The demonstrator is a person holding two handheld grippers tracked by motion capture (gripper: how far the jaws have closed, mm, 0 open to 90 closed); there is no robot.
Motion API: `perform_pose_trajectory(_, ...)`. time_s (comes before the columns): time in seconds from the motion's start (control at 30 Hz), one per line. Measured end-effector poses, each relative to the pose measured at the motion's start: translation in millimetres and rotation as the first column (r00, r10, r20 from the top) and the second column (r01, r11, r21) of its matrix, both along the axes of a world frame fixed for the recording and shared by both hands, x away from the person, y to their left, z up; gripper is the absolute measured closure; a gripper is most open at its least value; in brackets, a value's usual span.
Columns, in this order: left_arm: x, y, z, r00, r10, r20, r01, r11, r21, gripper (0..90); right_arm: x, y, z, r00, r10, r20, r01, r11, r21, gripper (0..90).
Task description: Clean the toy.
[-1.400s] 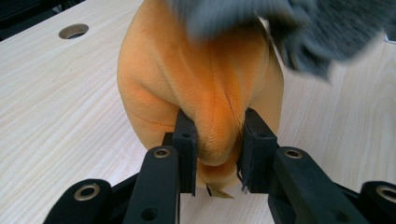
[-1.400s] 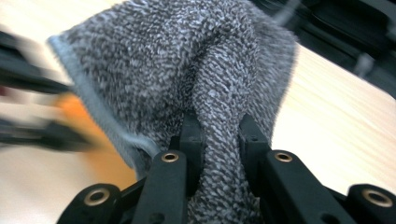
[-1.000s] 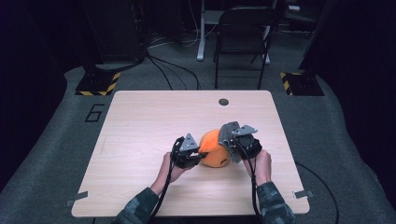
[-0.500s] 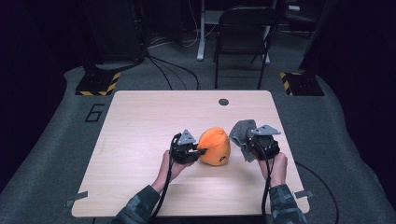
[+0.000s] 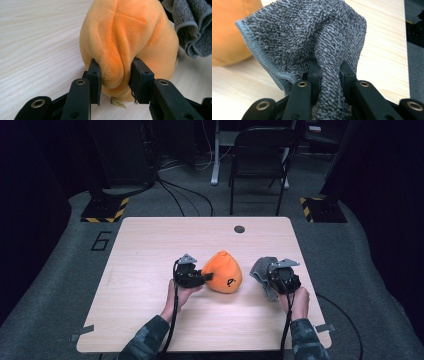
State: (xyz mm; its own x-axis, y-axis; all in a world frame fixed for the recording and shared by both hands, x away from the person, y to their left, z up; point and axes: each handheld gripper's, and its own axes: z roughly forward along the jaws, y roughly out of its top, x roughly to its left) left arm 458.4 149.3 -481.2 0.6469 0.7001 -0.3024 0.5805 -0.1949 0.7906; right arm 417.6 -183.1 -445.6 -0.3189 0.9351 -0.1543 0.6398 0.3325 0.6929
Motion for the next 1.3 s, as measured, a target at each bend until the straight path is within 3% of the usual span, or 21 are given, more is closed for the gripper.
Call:
perform_pose_trajectory(0.13,5.5,4.1,-5.2,0.9989,0.041,-0.025,-0.041,0.9990,-0.018,58.1,6.3,-3.5,-14.9,0.9989,-0.010,-0.046,0.010,0.9999,-0.008,75.6)
perform_pose_trajectory(0.27,9.5,7.9,-7.5,0.9960,0.087,-0.020,-0.087,0.9962,-0.001,48.2,12.6,-2.8,-29.4,0.9967,-0.020,-0.079,0.019,0.9997,-0.014,72.5)
perform_pose_trajectory(0.33,10.5,10.3,-6.7,0.9924,0.123,0.005,-0.123,0.9924,0.012,44.3,15.2,-2.4,-34.7,0.9957,-0.031,-0.087,0.030,0.9995,-0.012,67.8)
perform_pose_trajectory(0.4,12.6,13.4,-7.4,0.9905,0.138,0.005,-0.138,0.9903,0.019,40.4,17.8,-3.2,-38.9,0.9948,-0.037,-0.095,0.037,0.9993,-0.004,61.7)
perform_pose_trajectory(0.53,13.8,15.2,-8.2,0.9864,0.159,0.041,-0.161,0.9862,0.039,33.0,22.0,-7.0,-45.5,0.9933,-0.054,-0.102,0.054,0.9985,0.002,43.8)
perform_pose_trajectory(0.63,13.5,17.4,-5.9,0.9833,0.173,0.056,-0.175,0.9841,0.032,29.2,20.5,-9.7,-41.5,0.9938,-0.066,-0.089,0.069,0.9971,0.032,32.3)
perform_pose_trajectory(0.83,8.9,20.0,5.0,0.9741,0.205,0.096,-0.209,0.9772,0.036,17.5,11.2,-17.4,-24.6,0.9980,-0.039,-0.050,0.045,0.9924,0.114,14.6)
perform_pose_trajectory(1.07,-7.0,23.6,22.2,0.9720,0.159,0.173,-0.171,0.9837,0.056,14.7,-6.7,-33.6,-12.5,0.9996,0.003,-0.027,0.001,0.9891,0.147,5.8)
perform_pose_trajectory(1.3,-25.7,31.1,24.4,0.9738,0.139,0.180,-0.153,0.9860,0.066,11.2,-30.2,-52.1,-7.0,0.9999,0.016,0.005,-0.016,0.9866,0.162,2.0)
